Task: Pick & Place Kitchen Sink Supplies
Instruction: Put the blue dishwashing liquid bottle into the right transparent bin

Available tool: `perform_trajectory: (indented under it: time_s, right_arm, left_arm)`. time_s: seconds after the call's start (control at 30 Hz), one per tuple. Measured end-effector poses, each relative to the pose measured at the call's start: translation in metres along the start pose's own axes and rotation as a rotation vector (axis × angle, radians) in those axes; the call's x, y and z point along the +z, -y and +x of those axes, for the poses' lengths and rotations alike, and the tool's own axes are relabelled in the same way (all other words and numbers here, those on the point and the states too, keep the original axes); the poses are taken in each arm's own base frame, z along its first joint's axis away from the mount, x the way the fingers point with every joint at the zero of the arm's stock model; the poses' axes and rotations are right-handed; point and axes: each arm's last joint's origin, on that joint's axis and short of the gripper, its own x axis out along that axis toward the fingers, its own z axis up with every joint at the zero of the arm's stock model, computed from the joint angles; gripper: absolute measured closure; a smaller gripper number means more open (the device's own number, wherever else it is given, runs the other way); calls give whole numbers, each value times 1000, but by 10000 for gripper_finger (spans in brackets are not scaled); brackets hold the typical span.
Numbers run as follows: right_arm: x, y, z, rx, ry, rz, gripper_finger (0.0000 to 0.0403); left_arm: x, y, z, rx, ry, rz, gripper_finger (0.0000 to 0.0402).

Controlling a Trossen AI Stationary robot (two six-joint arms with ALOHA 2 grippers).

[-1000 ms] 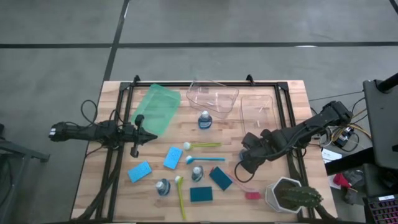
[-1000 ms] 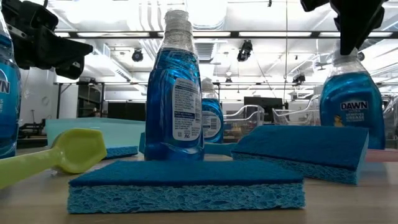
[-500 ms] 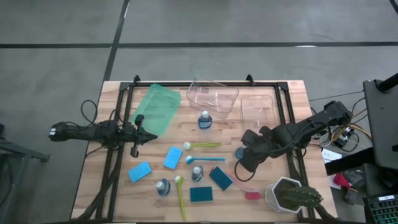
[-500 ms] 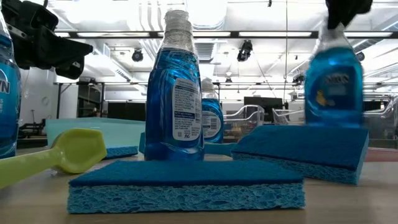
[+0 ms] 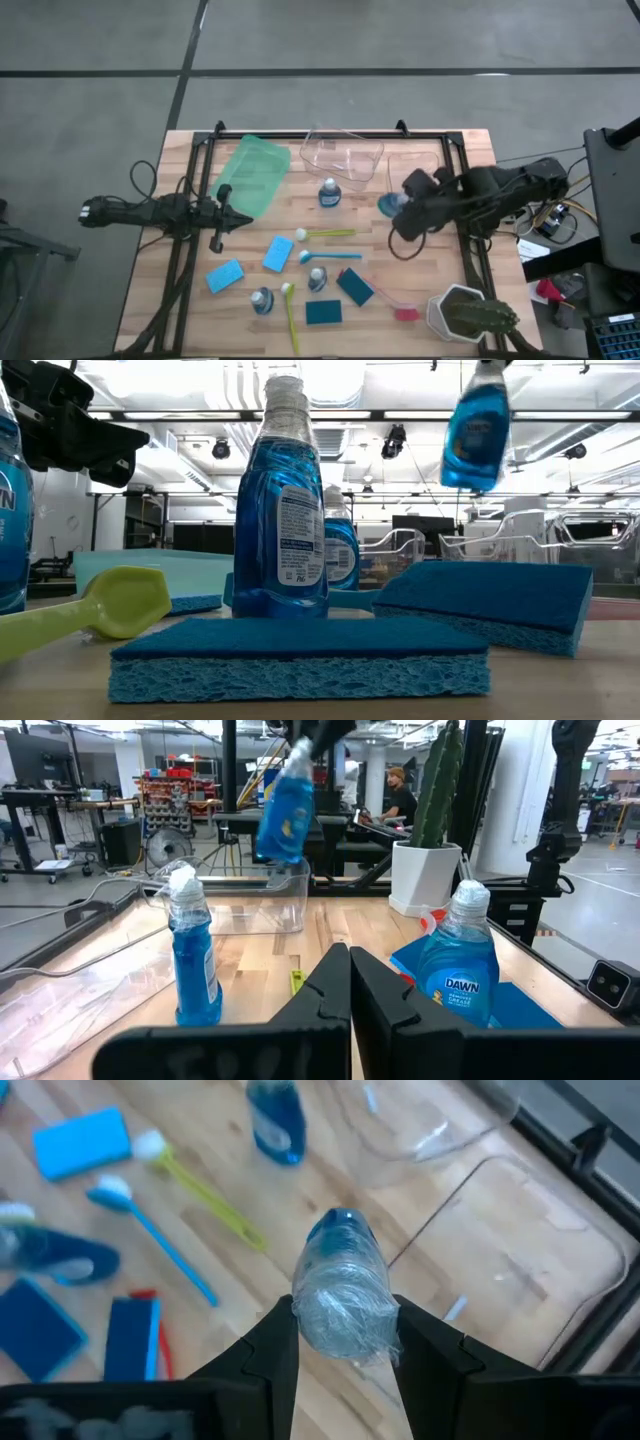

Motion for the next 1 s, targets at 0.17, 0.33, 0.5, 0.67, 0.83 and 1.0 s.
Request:
perform_trajectory:
  time_s: [0.17,0.33,0.5,0.67,0.83,1.0]
  right_arm:
    - [14,14,-4,-1,21,64,278]
    - [29,35,5,-63,24,128,278]
    - [38,60,12,-118,11,149,278]
    - [36,88,18,-145,-33,210,278]
    - [35,114,21,-153,-58,285,278]
    - [34,131,31,-175,-93,320,278]
  left_arm:
    - [0,0,0,0,0,0,401]
    - [0,0,0,0,0,0,401]
    - [0,0,0,0,0,0,401]
    - [0,0,0,0,1,0,401]
    - [0,0,0,0,1,0,401]
    - [0,0,0,1,1,0,401]
